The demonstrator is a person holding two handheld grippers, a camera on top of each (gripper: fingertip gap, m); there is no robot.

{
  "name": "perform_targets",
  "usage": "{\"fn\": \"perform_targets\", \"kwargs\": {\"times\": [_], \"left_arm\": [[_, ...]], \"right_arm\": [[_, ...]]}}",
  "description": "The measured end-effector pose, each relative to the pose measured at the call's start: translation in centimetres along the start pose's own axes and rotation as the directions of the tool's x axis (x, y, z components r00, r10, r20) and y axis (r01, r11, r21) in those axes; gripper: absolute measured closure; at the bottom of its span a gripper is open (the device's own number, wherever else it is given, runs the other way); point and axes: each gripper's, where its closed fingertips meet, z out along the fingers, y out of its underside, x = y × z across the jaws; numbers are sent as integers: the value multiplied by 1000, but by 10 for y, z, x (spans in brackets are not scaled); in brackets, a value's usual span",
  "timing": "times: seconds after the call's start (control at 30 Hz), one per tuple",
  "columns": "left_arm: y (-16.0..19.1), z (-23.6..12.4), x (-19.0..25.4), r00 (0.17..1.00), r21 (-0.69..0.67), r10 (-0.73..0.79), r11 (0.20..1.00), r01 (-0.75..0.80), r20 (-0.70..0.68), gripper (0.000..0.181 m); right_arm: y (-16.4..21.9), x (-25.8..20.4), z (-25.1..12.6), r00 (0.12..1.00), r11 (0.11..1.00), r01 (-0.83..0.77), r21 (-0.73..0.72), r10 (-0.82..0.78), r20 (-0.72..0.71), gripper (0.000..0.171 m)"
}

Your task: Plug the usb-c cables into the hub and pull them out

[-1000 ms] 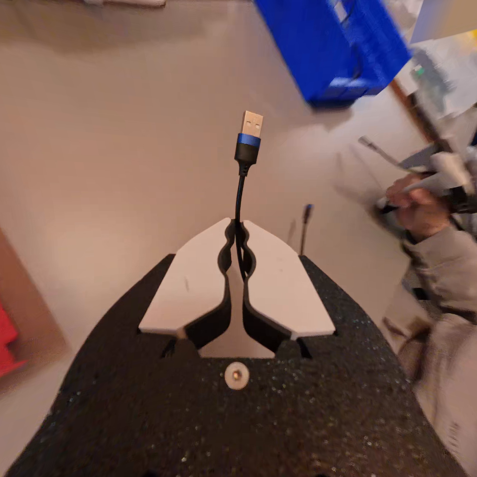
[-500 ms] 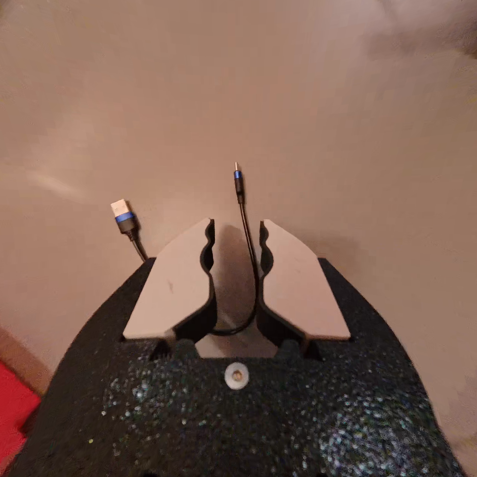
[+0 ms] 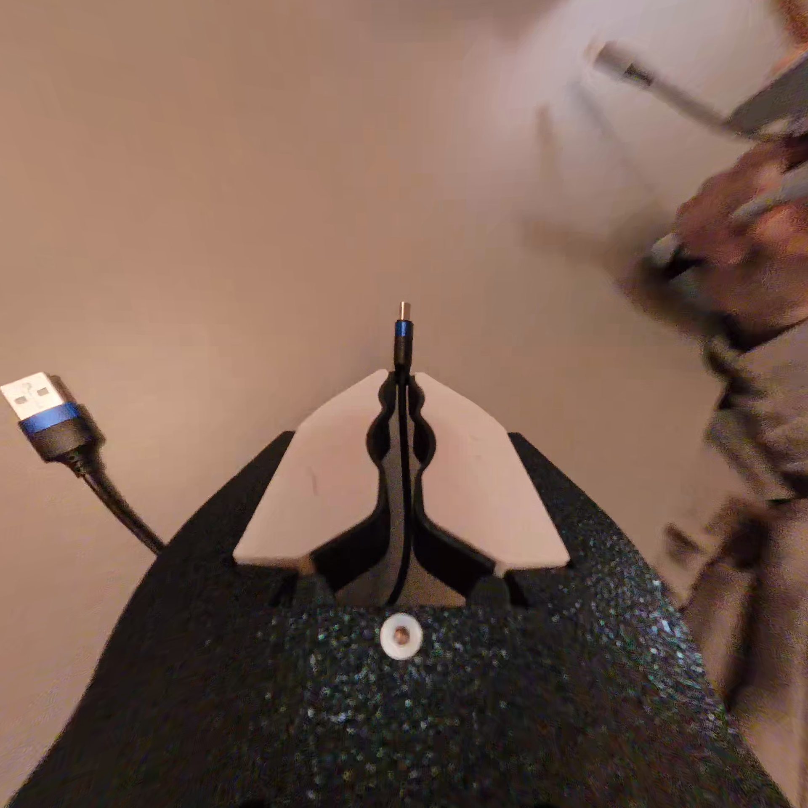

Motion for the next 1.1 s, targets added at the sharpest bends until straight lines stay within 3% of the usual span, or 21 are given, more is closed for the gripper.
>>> {"fn": "perform_targets", "kwargs": {"times": [0.03,0.17,0.37,0.63,1.1], "left_arm": [[-9,-2,11,993,61,-76,995,82,-94,177],[-37,-13,52,875,132,-243,937,323,-419,177],[-49,-18,105,709,22,-285,920,390,-645,177],[-55,-22,127,731,-45,-232,963,267,-642,177],[-61,-18,123,750,-58,-238,964,259,-617,177]], "right_arm": [[0,0,0,1000,1000,1,1,-1,-1,147],[-1,0,-1,1000,1000,4,6,-4,-1,147],[3,-9,2,998,1000,13,-24,-12,61,147],[6,-16,2,992,999,0,-55,7,129,147],[8,-22,3,989,997,39,-66,-29,146,147]]}}
